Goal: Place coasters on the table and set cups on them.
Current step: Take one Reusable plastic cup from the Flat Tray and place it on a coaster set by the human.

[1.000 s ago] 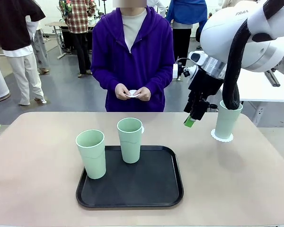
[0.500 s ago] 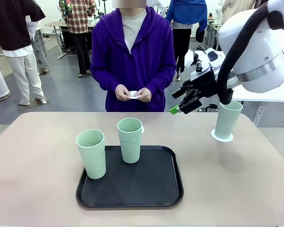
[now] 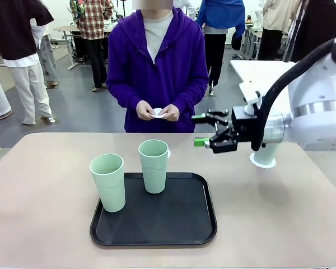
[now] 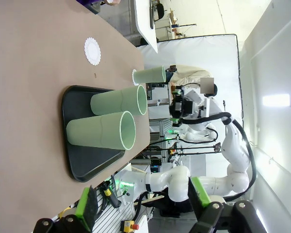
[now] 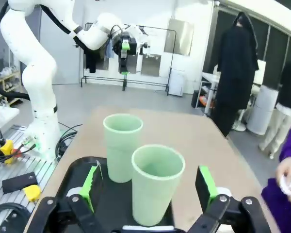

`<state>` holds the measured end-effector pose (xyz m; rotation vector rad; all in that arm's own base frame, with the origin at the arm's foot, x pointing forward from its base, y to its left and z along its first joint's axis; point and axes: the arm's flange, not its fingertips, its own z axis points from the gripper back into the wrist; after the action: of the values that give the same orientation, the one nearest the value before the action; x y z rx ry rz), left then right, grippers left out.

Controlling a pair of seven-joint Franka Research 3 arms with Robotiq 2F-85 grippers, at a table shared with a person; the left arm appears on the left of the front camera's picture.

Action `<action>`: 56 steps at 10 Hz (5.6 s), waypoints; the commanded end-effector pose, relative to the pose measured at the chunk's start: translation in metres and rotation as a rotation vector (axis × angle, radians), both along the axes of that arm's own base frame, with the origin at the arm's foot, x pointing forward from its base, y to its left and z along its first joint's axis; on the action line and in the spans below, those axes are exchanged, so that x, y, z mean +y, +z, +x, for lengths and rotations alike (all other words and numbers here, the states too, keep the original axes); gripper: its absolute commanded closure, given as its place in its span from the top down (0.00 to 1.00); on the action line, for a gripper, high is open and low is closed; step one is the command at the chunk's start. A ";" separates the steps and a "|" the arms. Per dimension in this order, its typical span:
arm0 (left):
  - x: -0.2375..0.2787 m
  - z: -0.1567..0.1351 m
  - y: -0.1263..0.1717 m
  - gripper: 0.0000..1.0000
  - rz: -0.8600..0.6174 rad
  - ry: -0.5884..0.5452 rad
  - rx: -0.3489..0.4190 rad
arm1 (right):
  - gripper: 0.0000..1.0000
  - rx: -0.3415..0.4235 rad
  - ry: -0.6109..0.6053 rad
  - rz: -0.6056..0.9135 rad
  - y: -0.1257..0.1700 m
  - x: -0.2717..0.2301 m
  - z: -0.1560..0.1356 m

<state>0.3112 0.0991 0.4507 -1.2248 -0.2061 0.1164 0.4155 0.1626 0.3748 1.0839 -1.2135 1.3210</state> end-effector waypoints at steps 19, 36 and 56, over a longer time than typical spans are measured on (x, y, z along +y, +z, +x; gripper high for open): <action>0.002 -0.001 0.000 1.00 -0.013 -0.002 -0.017 | 1.00 0.203 -0.091 -0.293 -0.086 0.058 0.029; 0.002 -0.001 0.000 1.00 -0.013 -0.002 -0.017 | 1.00 0.264 0.077 -0.156 -0.140 0.084 0.036; 0.002 -0.001 0.000 1.00 -0.013 -0.002 -0.017 | 1.00 0.237 0.184 -0.179 -0.150 0.134 0.062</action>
<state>0.3112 0.0991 0.4507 -1.2247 -0.2061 0.1163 0.4712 0.2901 0.2285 1.2090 -0.8429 1.3547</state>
